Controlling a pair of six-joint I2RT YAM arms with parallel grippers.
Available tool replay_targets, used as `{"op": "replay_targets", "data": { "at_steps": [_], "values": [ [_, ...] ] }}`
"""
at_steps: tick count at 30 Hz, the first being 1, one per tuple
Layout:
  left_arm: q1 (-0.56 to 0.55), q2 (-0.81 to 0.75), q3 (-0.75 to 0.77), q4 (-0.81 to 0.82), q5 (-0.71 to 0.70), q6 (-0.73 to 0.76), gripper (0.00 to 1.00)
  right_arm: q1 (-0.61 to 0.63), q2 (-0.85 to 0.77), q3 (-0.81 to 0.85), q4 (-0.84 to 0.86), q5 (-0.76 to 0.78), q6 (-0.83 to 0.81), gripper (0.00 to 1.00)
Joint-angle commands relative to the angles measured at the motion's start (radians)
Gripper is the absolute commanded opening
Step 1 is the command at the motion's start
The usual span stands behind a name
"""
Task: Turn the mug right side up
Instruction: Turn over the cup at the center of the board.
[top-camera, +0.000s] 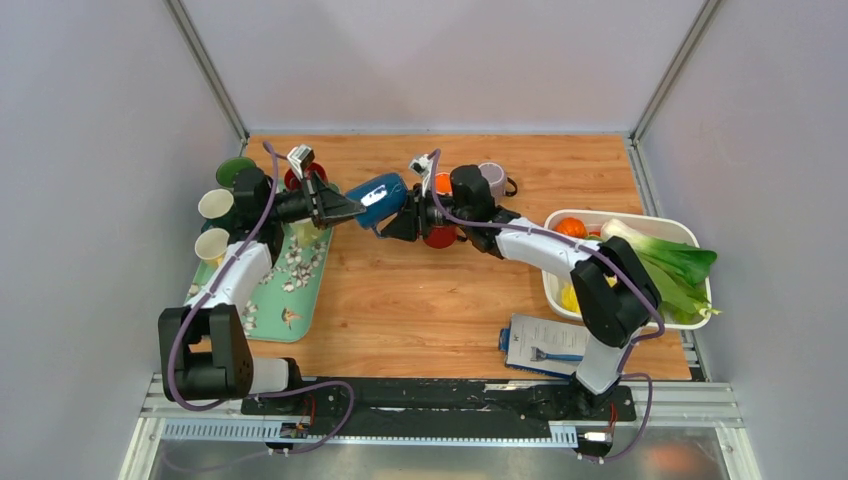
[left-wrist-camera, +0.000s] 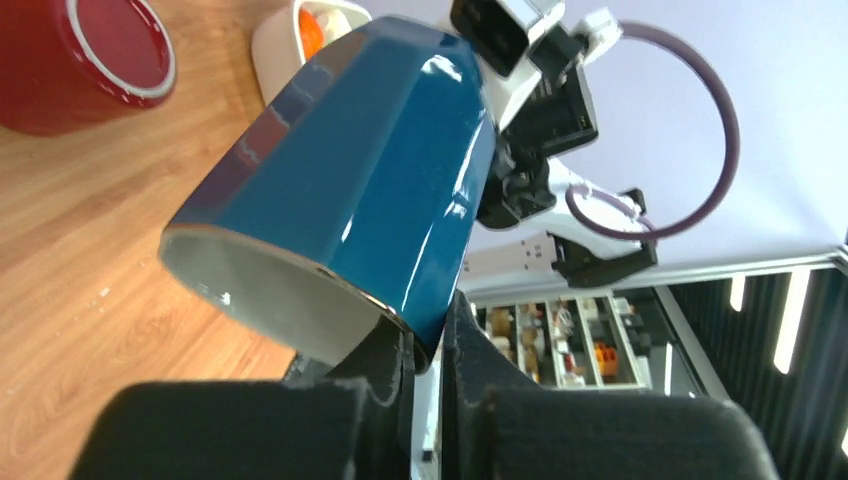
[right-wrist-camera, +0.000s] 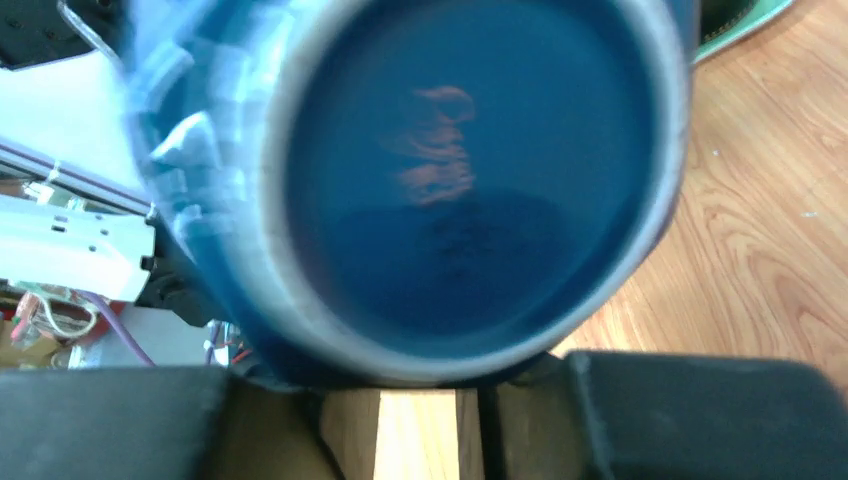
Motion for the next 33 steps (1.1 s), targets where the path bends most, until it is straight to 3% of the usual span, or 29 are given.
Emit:
{"op": "replay_targets", "data": {
  "at_steps": [1, 5, 7, 8, 13, 14, 15, 18, 21, 28, 33],
  "values": [
    [-0.012, -0.031, 0.037, 0.066, -0.052, -0.017, 0.0, 0.08, -0.005, 0.001, 0.046, -0.037, -0.116, 0.39],
    [-0.013, -0.038, 0.081, -0.087, -0.049, 0.171, 0.0, 0.078, -0.056, -0.053, -0.015, -0.011, -0.213, 0.79],
    [-0.012, -0.044, 0.14, -0.283, -0.064, 0.357, 0.0, 0.078, -0.101, -0.1, -0.057, -0.01, -0.296, 0.95],
    [-0.012, -0.044, 0.168, -0.478, -0.087, 0.444, 0.0, 0.079, -0.127, -0.132, -0.075, 0.0, -0.335, 0.99],
    [-0.056, 0.018, 0.445, -1.165, -0.283, 1.19, 0.0, 0.076, -0.275, -0.284, -0.148, 0.075, -0.445, 1.0],
    [-0.088, 0.041, 0.477, -1.319, -0.365, 1.269, 0.0, 0.069, -0.301, -0.307, -0.152, 0.092, -0.447, 1.0],
    [-0.111, 0.06, 0.527, -1.378, -0.446, 1.397, 0.0, 0.06, -0.32, -0.326, -0.155, 0.092, -0.452, 1.0],
    [-0.204, 0.074, 0.576, -1.548, -0.616, 1.579, 0.0, 0.029, -0.358, -0.363, -0.164, 0.079, -0.452, 1.0],
    [-0.283, 0.08, 0.581, -1.612, -0.785, 1.649, 0.0, 0.008, -0.377, -0.382, -0.173, 0.075, -0.456, 1.0],
    [-0.463, 0.101, 0.553, -1.628, -0.999, 1.71, 0.0, -0.023, -0.388, -0.404, -0.203, 0.085, -0.513, 1.0],
    [-0.527, 0.145, 0.554, -1.613, -1.131, 1.726, 0.0, -0.036, -0.403, -0.428, -0.209, 0.086, -0.529, 1.0]
  ]
}}
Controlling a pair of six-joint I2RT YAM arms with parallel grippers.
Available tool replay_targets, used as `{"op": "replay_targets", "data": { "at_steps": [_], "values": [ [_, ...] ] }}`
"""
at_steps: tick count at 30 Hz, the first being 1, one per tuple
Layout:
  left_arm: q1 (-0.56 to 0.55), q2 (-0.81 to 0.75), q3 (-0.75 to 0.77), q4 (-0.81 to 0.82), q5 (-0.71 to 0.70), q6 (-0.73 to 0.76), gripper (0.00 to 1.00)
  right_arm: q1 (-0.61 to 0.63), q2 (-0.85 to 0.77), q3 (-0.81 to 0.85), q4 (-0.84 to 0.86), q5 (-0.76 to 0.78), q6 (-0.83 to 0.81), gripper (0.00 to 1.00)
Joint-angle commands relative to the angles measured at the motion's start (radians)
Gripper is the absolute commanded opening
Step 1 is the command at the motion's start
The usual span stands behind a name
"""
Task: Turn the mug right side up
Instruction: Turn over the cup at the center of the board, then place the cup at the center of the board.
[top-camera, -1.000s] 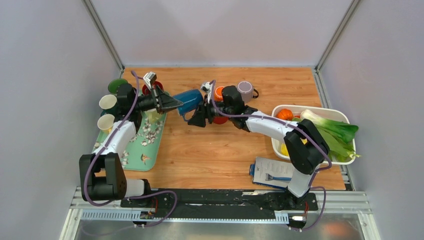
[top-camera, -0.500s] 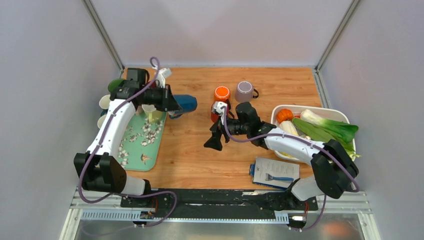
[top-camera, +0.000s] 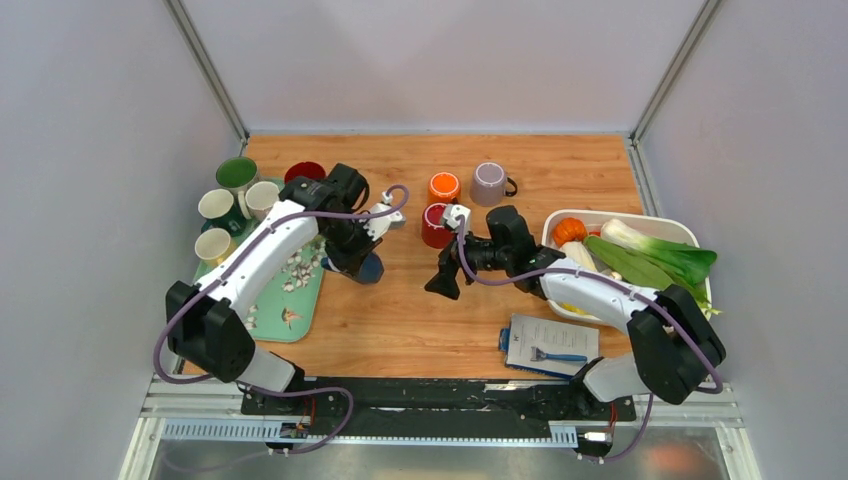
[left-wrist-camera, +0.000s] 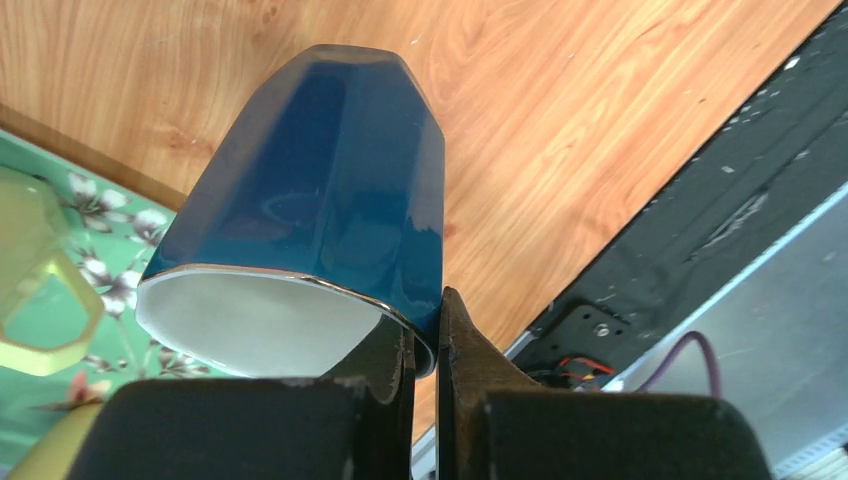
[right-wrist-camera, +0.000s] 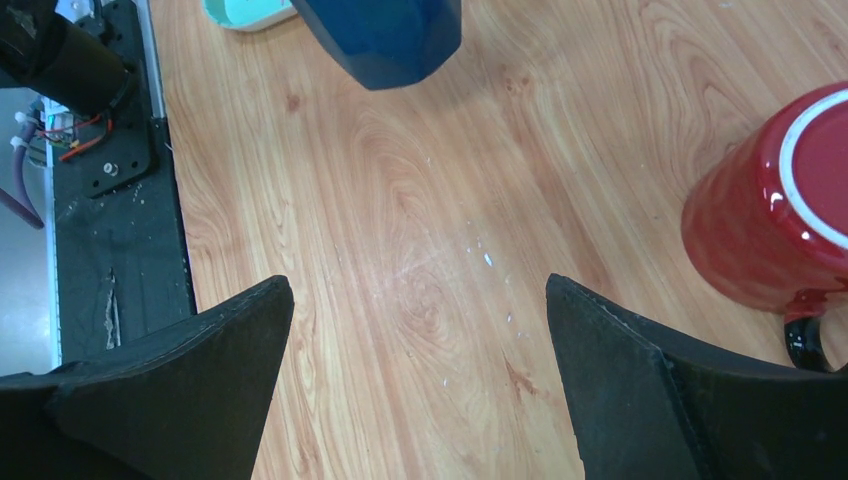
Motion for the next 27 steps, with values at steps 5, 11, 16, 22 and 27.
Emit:
{"op": "replay_targets", "data": {
  "at_steps": [5, 11, 16, 22, 27],
  "values": [
    [-0.076, 0.066, 0.004, 0.055, -0.182, 0.057, 0.01, -0.019, -0.066, -0.052, 0.0, 0.001, -0.061, 1.0],
    [-0.139, 0.124, 0.003, 0.082, -0.261, 0.06, 0.03, -0.034, -0.083, -0.069, -0.003, 0.0, -0.062, 1.0],
    [-0.165, 0.147, -0.005, 0.088, -0.28, 0.054, 0.11, -0.046, -0.093, -0.078, -0.003, 0.0, -0.065, 1.0],
    [-0.186, 0.167, -0.008, 0.085, -0.289, 0.054, 0.15, -0.055, -0.098, -0.091, -0.003, 0.0, -0.066, 1.0],
    [-0.187, 0.165, 0.004, 0.093, -0.289, 0.028, 0.36, -0.062, -0.101, -0.092, -0.003, -0.001, -0.068, 1.0]
  ]
}}
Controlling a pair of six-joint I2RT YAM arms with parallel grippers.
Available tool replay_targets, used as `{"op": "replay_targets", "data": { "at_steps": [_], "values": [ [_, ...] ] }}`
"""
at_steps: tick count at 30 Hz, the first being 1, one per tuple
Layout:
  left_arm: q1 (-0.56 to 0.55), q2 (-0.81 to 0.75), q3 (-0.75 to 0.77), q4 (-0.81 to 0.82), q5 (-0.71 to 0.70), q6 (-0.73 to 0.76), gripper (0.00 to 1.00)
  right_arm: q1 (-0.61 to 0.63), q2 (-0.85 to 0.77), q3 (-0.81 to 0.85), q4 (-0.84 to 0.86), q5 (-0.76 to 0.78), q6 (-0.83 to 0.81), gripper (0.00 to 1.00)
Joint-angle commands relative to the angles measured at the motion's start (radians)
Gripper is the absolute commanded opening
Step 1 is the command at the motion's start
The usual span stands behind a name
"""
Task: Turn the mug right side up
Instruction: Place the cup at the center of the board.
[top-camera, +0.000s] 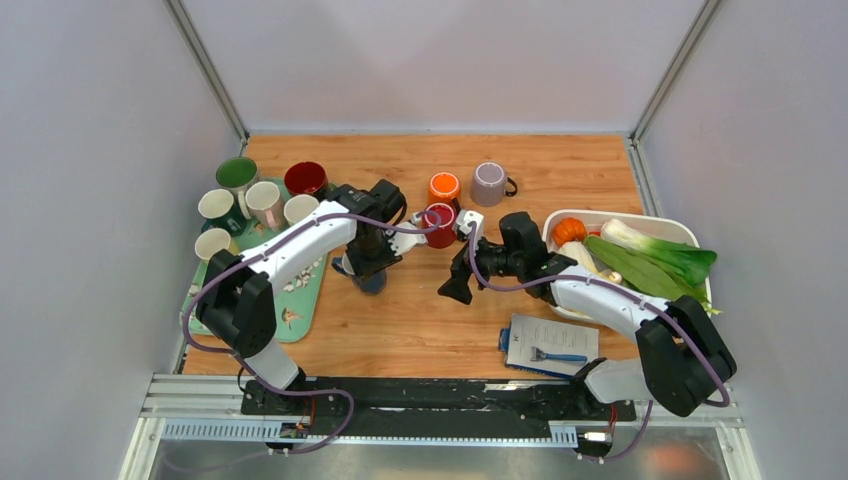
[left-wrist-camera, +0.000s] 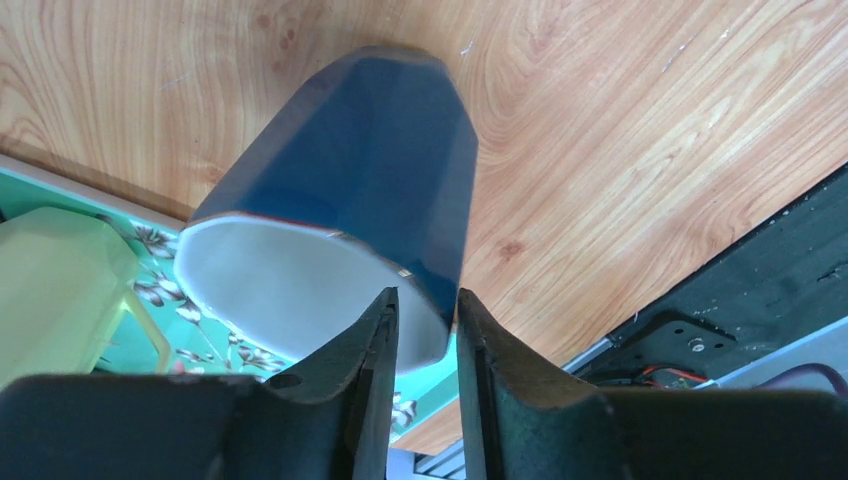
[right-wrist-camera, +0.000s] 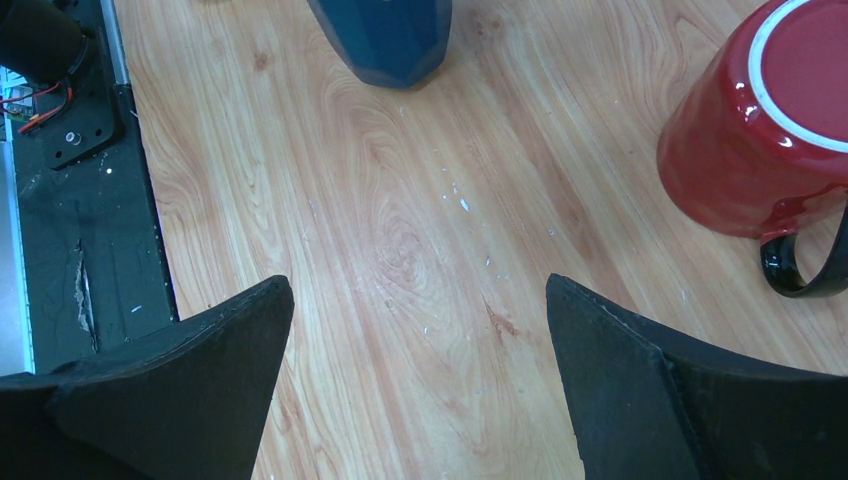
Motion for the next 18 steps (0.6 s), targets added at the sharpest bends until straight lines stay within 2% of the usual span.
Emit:
{"op": "replay_targets", "data": {
  "at_steps": [1, 2, 4, 10, 15, 18],
  "values": [
    [-0.008, -0.024, 0.027, 0.013, -0.017, -0.009, 0.42, -0.01, -0.031, -0.001, 0.025, -0.005, -0.022, 1.0],
    [-0.008, -0.029, 0.04, 0.013, -0.015, -0.009, 0.49, -0.012, -0.031, -0.002, 0.025, -0.006, -0.022, 1.0],
    [-0.008, -0.047, 0.069, 0.006, 0.003, -0.007, 0.52, -0.017, -0.031, -0.002, 0.024, -0.007, -0.02, 1.0],
    [0.003, -0.124, 0.15, -0.047, 0.04, 0.091, 0.54, -0.02, -0.032, -0.002, 0.018, -0.009, -0.019, 1.0],
    [0.058, -0.227, 0.182, -0.101, 0.212, 0.23, 0.58, -0.021, -0.035, -0.014, 0.018, -0.011, -0.016, 1.0],
    [0.081, -0.257, 0.147, -0.123, 0.202, 0.303, 0.59, -0.021, -0.037, -0.016, 0.018, -0.012, -0.016, 1.0]
  ]
}}
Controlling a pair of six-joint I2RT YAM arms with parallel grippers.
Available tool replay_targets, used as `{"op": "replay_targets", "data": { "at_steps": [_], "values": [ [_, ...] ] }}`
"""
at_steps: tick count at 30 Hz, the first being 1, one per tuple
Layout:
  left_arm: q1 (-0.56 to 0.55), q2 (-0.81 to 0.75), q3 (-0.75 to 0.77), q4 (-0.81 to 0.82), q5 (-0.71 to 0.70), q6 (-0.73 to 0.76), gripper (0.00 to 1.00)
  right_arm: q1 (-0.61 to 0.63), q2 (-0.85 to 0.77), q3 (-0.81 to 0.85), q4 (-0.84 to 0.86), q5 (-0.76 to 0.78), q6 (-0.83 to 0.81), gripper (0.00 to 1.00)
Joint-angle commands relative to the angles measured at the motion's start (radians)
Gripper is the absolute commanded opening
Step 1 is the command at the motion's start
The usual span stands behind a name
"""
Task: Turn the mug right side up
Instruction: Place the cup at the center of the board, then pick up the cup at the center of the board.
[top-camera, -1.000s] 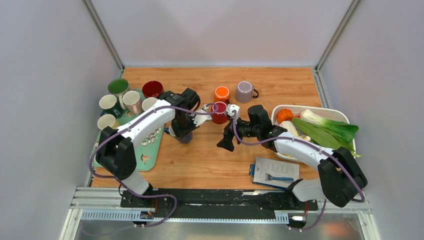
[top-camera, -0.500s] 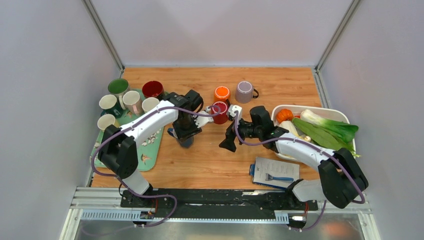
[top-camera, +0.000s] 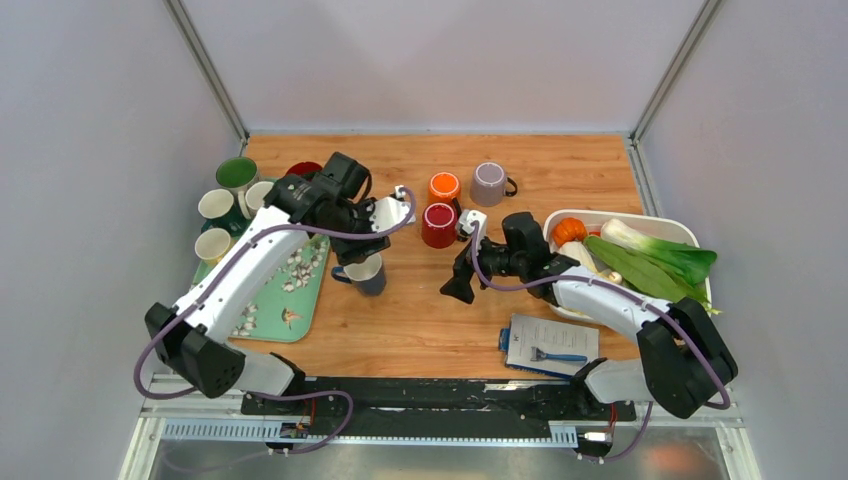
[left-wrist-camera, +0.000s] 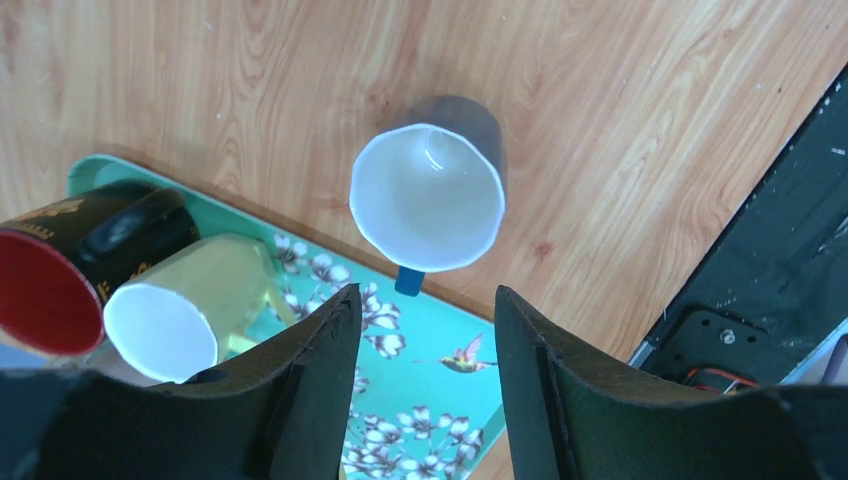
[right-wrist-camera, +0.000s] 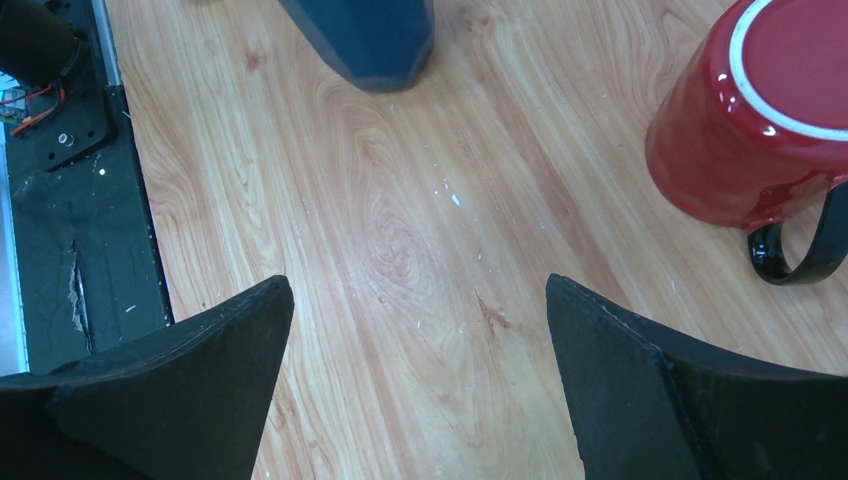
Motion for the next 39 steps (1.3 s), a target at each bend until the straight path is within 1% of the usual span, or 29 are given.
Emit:
{"op": "replay_targets", "data": {
  "at_steps": [1, 3, 5, 9, 13, 15, 17, 19, 21, 24, 28, 31, 34, 36, 38, 39],
  "values": [
    [0.046, -0.051, -0.014, -0.078, 0.055, 0.178, 0.6, -0.004, -0.028, -0.011, 0.017, -0.012, -0.013, 1.0],
    [0.07, -0.057, -0.052, -0.082, 0.055, 0.203, 0.6, -0.006, -0.031, -0.011, 0.017, -0.01, -0.013, 1.0],
    [0.095, -0.066, -0.101, -0.052, 0.062, 0.2, 0.6, -0.007, -0.035, -0.013, 0.016, -0.01, -0.013, 1.0],
    [0.169, -0.065, -0.124, -0.012, 0.081, 0.2, 0.6, -0.012, -0.047, -0.022, 0.014, -0.009, -0.009, 1.0],
    [0.248, -0.03, -0.15, 0.015, 0.104, 0.199, 0.6, -0.014, -0.058, -0.037, 0.014, -0.01, -0.007, 1.0],
    [0.262, -0.023, -0.182, 0.043, 0.123, 0.188, 0.6, -0.014, -0.062, -0.042, 0.013, -0.011, -0.007, 1.0],
    [0.266, -0.027, -0.216, 0.075, 0.152, 0.162, 0.6, -0.017, -0.064, -0.043, 0.013, -0.007, -0.007, 1.0],
    [0.265, -0.034, -0.251, 0.129, 0.208, 0.111, 0.6, -0.019, -0.065, -0.042, 0.01, -0.004, -0.007, 1.0],
    [0.265, -0.046, -0.285, 0.178, 0.228, 0.043, 0.6, -0.024, -0.066, -0.04, 0.008, 0.005, -0.008, 1.0],
    [0.265, -0.05, -0.326, 0.235, 0.217, -0.114, 0.6, -0.031, -0.066, -0.041, 0.008, 0.011, -0.008, 1.0],
    [0.265, -0.072, -0.39, 0.283, 0.185, -0.233, 0.6, -0.035, -0.061, -0.046, 0.009, 0.006, -0.01, 1.0],
    [0.265, -0.084, -0.438, 0.338, 0.106, -0.262, 0.6, -0.035, -0.055, -0.048, 0.015, 0.001, -0.007, 1.0],
    [0.265, -0.075, -0.469, 0.347, 0.131, -0.276, 0.59, -0.035, -0.047, -0.043, 0.017, -0.001, -0.008, 1.0],
    [0.264, -0.055, -0.481, 0.354, 0.182, -0.293, 0.55, -0.035, -0.042, -0.04, 0.019, 0.0, -0.009, 1.0],
    [0.264, -0.044, -0.493, 0.38, 0.215, -0.314, 0.5, -0.035, -0.04, -0.037, 0.019, 0.002, -0.01, 1.0],
    [0.264, -0.041, -0.495, 0.388, 0.232, -0.324, 0.45, -0.035, -0.039, -0.037, 0.02, 0.002, -0.011, 1.0]
  ]
}}
